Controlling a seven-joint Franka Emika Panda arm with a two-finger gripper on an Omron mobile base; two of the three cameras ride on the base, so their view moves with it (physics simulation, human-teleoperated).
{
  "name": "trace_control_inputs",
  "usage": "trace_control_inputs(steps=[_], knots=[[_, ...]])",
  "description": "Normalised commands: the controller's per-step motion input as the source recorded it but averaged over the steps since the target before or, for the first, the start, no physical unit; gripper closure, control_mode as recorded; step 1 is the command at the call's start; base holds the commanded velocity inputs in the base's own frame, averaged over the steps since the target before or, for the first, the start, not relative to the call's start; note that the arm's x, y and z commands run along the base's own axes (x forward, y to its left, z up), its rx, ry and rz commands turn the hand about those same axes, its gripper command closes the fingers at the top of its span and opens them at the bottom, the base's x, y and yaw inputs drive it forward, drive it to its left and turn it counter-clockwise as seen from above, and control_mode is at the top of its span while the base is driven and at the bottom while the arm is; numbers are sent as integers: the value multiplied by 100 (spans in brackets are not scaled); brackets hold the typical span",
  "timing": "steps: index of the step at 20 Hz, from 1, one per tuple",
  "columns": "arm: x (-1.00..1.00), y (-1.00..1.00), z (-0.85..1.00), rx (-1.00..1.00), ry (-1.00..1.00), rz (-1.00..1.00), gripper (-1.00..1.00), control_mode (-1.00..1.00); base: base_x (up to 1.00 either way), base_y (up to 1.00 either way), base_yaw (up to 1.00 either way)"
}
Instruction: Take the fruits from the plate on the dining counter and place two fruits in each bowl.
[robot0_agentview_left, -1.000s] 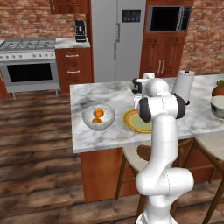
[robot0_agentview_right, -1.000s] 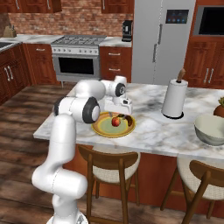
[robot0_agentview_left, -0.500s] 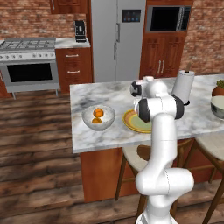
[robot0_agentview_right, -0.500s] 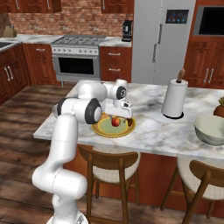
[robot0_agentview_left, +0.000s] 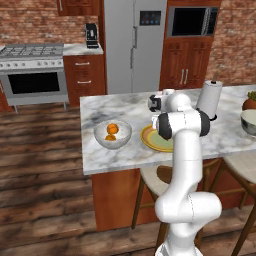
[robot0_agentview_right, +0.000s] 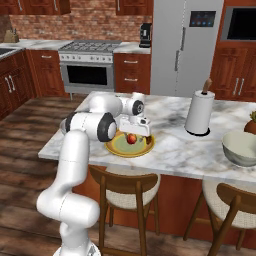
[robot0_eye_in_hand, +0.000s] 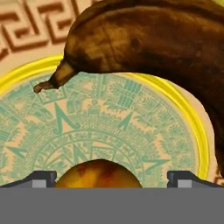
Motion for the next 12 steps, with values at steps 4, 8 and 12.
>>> trace_control_inputs(steps=[4, 8, 12], knots=[[-9, 0, -12, 0, -2, 0, 100, -100, 0, 0, 0], [-27, 0, -2, 0, -1, 0, 100, -100, 0, 0, 0], [-54, 0, 0, 0, -6, 0, 100, -100, 0, 0, 0]])
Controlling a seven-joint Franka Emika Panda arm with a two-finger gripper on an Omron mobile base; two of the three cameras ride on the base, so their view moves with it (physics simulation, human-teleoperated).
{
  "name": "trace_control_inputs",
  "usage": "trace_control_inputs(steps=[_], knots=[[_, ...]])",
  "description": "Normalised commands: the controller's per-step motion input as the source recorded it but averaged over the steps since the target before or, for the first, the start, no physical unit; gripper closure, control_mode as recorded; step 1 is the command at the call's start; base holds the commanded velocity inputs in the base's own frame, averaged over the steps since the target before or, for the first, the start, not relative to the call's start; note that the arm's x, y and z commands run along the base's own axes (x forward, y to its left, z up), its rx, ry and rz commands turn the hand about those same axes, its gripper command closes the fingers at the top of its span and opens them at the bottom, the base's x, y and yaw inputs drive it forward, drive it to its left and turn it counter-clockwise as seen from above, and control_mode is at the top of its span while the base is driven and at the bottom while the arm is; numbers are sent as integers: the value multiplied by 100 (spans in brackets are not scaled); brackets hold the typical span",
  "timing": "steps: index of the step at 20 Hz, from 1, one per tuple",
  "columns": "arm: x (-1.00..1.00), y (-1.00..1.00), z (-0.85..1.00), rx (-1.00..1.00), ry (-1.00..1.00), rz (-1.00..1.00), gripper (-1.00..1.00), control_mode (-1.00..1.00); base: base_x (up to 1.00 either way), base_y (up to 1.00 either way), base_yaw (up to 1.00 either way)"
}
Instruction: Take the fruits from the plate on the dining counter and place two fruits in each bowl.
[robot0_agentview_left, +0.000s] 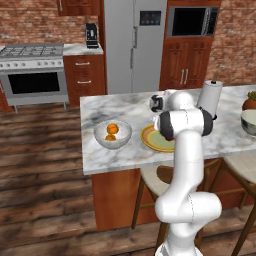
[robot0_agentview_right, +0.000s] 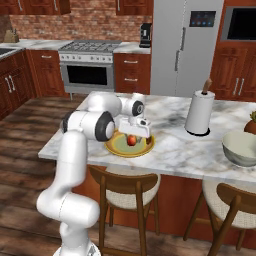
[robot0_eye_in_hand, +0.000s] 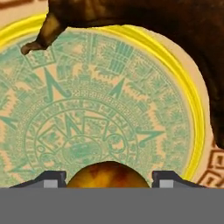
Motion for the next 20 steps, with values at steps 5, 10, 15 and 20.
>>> trace_control_inputs(steps=[5, 10, 15, 20], knots=[[-74, -1, 22, 0, -27, 0, 100, -100, 0, 0, 0], [-56, 3, 59, 0, -45, 0, 100, -100, 0, 0, 0], [-43, 18, 82, 0, -37, 0, 100, -100, 0, 0, 0], [-30, 26, 89, -1, -4, 0, 100, -100, 0, 0, 0]])
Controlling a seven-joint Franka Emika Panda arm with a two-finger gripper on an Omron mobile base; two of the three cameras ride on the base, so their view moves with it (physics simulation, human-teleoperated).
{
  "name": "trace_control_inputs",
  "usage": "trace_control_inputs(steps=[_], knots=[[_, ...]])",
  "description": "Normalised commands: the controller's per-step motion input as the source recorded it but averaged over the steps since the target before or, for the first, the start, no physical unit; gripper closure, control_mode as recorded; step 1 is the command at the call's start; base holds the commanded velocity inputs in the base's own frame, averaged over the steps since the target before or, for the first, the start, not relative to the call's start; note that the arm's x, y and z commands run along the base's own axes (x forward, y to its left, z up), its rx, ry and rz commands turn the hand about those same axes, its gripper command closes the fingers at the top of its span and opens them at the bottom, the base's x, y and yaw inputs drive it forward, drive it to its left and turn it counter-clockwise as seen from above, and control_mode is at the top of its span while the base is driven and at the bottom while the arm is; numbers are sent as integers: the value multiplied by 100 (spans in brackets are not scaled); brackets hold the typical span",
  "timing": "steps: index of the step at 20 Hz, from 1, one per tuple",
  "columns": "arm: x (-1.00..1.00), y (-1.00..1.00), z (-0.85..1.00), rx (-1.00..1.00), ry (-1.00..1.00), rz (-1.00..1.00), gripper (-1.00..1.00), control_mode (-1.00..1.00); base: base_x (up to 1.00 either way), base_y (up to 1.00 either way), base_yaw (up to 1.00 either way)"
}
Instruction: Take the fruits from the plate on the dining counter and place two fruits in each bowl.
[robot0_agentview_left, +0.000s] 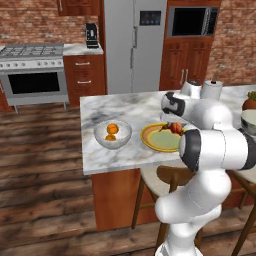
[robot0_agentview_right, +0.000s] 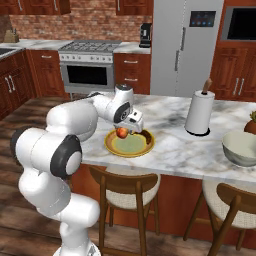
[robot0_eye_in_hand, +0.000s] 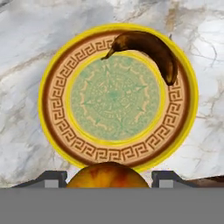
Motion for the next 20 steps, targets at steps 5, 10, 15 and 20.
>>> trace_control_inputs(steps=[5, 10, 15, 20], knots=[[-56, 29, 66, -4, 3, 0, 100, -100, 0, 0, 0], [-29, 44, 47, -2, 1, 2, 100, -100, 0, 0, 0], [-40, 31, 8, -1, 0, 4, 100, -100, 0, 0, 0], [-10, 32, 0, -1, 0, 1, 100, -100, 0, 0, 0]])
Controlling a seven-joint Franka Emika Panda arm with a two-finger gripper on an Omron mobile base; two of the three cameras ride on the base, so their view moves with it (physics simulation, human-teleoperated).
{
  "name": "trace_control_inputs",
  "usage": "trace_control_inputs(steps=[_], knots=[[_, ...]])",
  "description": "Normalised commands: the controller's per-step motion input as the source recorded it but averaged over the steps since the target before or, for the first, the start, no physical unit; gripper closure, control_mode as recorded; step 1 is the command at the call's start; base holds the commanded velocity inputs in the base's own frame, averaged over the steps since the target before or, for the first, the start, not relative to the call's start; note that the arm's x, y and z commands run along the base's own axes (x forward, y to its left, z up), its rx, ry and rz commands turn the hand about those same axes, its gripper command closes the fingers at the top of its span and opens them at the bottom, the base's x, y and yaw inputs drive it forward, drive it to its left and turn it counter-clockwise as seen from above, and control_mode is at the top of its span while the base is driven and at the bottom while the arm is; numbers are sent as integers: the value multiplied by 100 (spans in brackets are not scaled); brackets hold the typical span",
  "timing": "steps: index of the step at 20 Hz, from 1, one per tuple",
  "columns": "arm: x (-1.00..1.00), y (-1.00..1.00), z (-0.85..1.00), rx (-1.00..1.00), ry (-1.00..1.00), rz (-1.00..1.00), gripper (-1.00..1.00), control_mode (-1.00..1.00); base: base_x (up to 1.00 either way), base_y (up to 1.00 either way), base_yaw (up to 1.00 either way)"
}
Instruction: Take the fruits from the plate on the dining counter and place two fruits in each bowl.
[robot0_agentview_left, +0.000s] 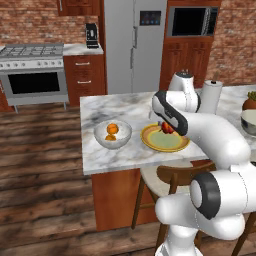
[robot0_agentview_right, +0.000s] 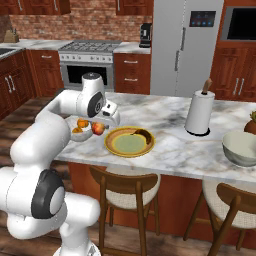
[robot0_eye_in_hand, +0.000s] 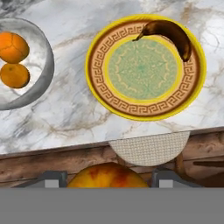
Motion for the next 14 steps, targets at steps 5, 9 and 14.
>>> trace_control_inputs(steps=[5, 9, 14], knots=[[-1, 25, 0, 0, 0, 0, 100, -100, 0, 0, 0], [0, 0, 0, 0, 0, 0, 100, 100, -13, 3, 2], [0, 0, 0, 0, 0, 0, 100, 100, -40, -79, 0]])
